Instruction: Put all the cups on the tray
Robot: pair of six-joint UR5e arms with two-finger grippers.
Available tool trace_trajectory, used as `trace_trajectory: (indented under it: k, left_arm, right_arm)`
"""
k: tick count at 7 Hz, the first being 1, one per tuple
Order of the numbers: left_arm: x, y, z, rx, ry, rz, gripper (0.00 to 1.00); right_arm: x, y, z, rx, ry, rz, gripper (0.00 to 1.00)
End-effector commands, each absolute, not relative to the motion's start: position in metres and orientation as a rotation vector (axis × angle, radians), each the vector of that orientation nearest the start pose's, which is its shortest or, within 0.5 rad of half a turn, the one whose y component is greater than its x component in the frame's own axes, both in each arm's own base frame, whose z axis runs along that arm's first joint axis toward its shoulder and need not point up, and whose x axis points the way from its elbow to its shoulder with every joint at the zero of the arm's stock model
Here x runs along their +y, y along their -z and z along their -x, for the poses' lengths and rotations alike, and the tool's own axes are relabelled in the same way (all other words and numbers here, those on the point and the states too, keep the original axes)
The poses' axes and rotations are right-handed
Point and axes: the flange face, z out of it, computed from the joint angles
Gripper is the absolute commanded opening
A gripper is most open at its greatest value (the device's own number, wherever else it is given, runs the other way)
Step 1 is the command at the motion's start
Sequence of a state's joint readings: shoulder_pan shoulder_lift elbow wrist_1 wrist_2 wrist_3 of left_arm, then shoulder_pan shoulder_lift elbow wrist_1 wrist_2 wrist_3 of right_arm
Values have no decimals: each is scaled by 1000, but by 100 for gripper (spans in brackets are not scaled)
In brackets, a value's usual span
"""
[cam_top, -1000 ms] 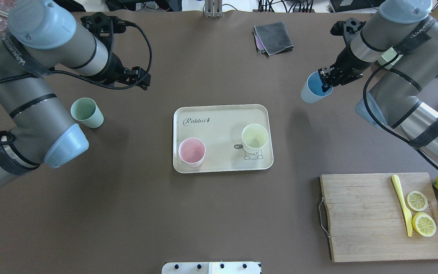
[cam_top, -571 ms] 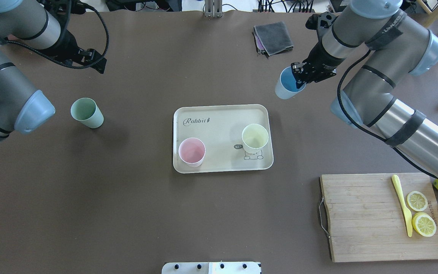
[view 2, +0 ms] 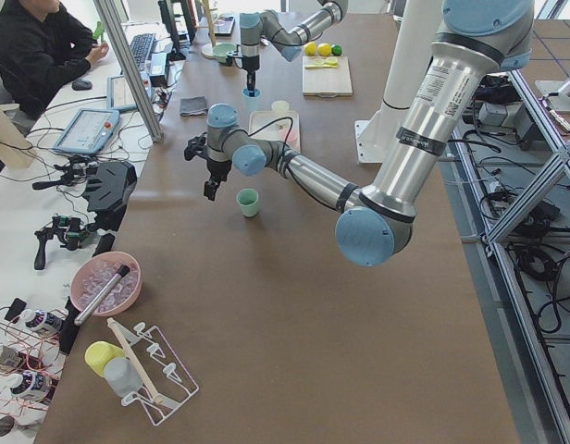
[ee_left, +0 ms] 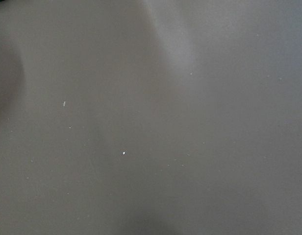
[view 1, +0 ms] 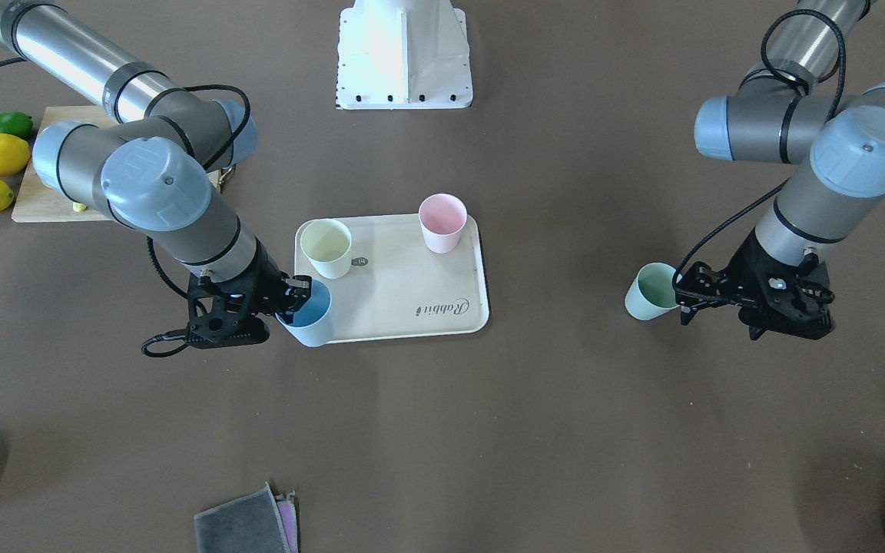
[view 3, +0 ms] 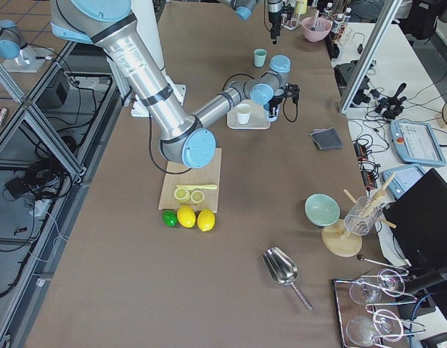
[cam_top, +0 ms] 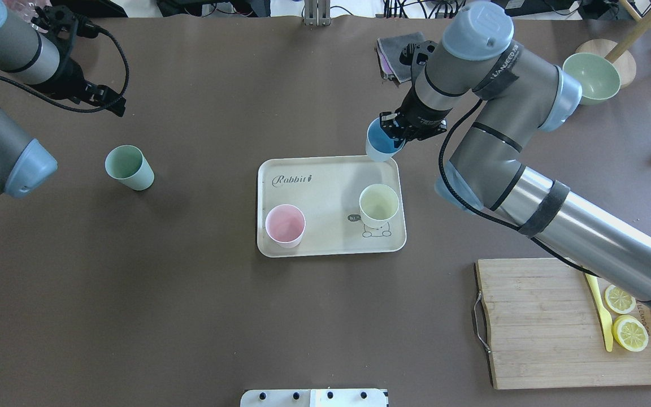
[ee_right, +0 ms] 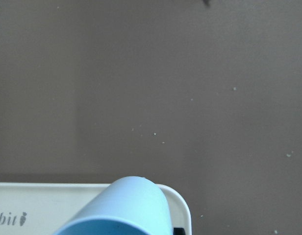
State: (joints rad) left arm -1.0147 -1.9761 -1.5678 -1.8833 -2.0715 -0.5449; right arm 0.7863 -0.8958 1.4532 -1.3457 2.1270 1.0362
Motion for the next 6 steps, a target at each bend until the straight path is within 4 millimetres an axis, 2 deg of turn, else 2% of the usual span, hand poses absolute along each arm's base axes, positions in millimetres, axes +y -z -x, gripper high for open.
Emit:
trace_trajectory:
  k: [1, 3, 5, 6]
  left_arm:
    - [-603, -408, -276, 806, -203, -338, 97]
    - [-596, -408, -273, 823, -204, -327, 97]
    - [-584, -416, -268, 822, -202, -321, 97]
    - [-580, -421, -267, 820, -202, -315, 97]
  right_arm:
    - [-550, -274, 491, -902, -10, -58, 0]
    - [-534, -287, 518, -860, 5, -82, 0]
    - [-531, -287, 522, -860, 13, -83, 0]
    - [-531, -285, 522, -862, 11, -82, 80]
